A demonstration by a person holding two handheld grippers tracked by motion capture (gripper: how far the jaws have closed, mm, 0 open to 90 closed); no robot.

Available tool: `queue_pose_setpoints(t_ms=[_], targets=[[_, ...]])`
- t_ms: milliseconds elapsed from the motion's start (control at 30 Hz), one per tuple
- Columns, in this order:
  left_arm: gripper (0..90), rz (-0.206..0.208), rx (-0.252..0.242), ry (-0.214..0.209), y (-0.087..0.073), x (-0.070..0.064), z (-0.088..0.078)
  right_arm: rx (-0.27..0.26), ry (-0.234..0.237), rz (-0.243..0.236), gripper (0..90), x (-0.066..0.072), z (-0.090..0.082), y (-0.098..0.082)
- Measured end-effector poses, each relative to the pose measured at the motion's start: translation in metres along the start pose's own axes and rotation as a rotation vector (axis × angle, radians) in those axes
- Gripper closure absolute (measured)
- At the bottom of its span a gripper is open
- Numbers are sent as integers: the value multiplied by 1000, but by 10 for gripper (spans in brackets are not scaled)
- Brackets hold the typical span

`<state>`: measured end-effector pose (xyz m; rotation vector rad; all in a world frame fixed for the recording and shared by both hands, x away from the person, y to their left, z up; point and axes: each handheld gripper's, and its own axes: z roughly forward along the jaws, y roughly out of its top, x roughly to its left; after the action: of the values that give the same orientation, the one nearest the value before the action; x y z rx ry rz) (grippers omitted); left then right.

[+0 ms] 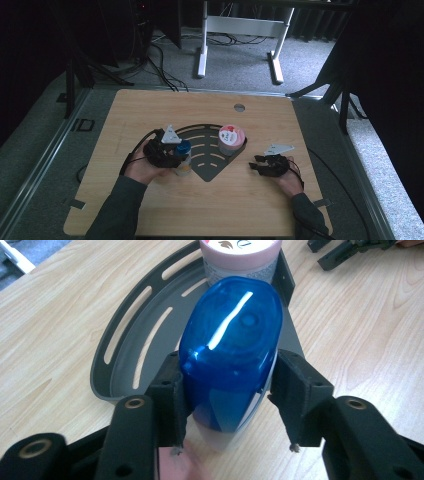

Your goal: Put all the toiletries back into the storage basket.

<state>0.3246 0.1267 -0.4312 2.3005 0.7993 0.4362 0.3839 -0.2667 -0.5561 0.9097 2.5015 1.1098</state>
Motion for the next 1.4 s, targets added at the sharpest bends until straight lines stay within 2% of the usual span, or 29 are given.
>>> queue_pose_setpoints(t_ms=[200, 367, 633, 1400], targets=[[541, 1, 23, -5, 2, -1, -1, 0, -1, 0, 557, 0, 0, 0], [519, -12, 70, -35, 11, 5, 2, 0, 0, 0, 557, 0, 0, 0], [517, 18, 119, -53, 21, 5, 10, 0, 1, -1, 557, 0, 0, 0], [511, 57, 219, -102, 29, 9, 27, -2, 5, -2, 552, 0, 0, 0]])
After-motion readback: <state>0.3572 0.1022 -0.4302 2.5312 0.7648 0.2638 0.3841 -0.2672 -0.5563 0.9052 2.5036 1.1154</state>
